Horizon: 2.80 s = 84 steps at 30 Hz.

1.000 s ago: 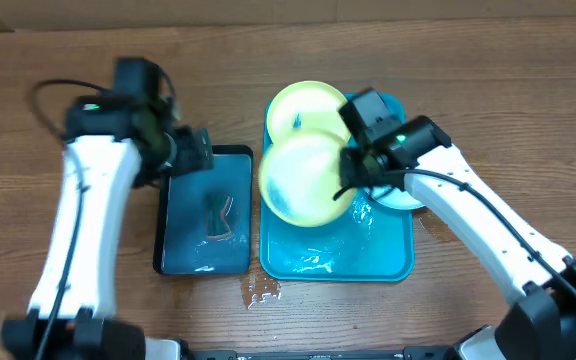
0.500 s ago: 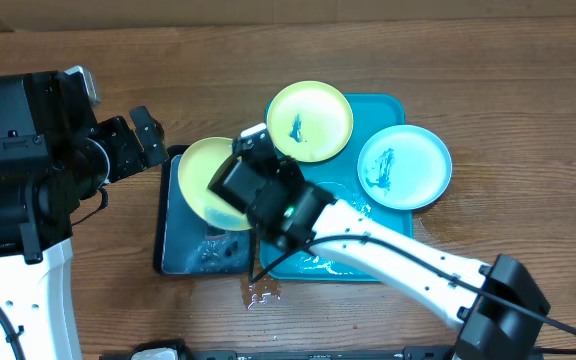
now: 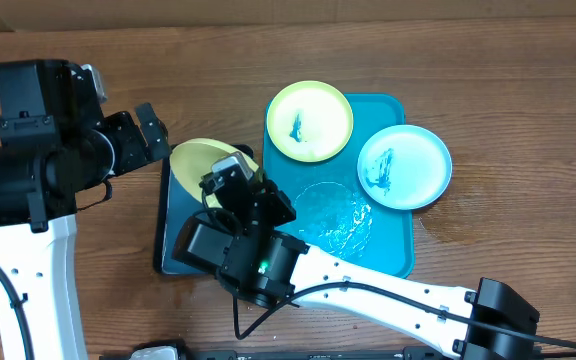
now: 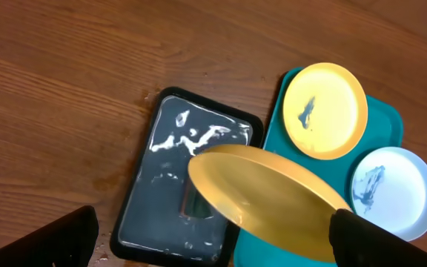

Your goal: Clean dirty plates on tray and stack at the side

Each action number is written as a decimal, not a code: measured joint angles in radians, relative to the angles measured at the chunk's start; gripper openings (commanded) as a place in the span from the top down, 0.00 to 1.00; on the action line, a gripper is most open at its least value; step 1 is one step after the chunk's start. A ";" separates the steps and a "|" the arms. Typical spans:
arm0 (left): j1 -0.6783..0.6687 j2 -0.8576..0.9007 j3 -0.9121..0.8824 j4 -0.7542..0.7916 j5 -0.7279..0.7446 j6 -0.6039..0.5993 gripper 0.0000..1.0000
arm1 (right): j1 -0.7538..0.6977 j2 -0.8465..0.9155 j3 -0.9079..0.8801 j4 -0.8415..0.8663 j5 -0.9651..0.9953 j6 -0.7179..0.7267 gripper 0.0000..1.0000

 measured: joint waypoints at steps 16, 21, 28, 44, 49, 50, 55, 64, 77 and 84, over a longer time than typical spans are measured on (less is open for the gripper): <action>0.000 -0.201 0.002 -0.162 -0.270 -0.104 0.00 | 0.000 0.000 0.000 -0.008 0.026 -0.003 0.96; 0.000 -0.212 0.005 -0.164 -0.304 -0.113 0.00 | 0.000 0.000 0.000 -0.007 0.026 -0.003 0.96; 0.000 -0.154 0.005 -0.164 -0.313 -0.124 0.00 | 0.000 0.000 0.000 0.009 0.026 -0.004 0.96; 0.000 -0.019 0.005 -0.164 -0.317 -0.124 0.00 | 0.000 0.000 0.000 0.007 0.027 -0.003 0.96; 0.000 0.026 0.005 -0.164 -0.317 -0.124 0.00 | 0.000 0.000 0.000 -0.009 0.039 -0.003 0.96; 0.000 0.037 0.005 -0.164 -0.317 -0.124 0.00 | 0.000 0.000 0.000 -0.013 0.047 -0.004 0.96; 0.000 0.091 0.005 -0.153 -0.321 -0.124 0.00 | -0.001 0.000 0.000 -0.028 -0.005 -0.002 0.96; 0.000 0.130 0.073 -0.169 -0.341 -0.119 0.00 | -0.160 -0.082 0.000 -0.072 -0.353 0.097 0.96; 0.000 0.059 0.376 -0.251 -0.158 -0.119 0.00 | -1.341 -0.425 0.006 -0.381 -1.207 0.181 0.96; 0.000 0.082 0.376 -0.251 -0.142 -0.119 0.00 | -1.779 -0.269 -0.087 -0.440 -1.175 0.137 0.96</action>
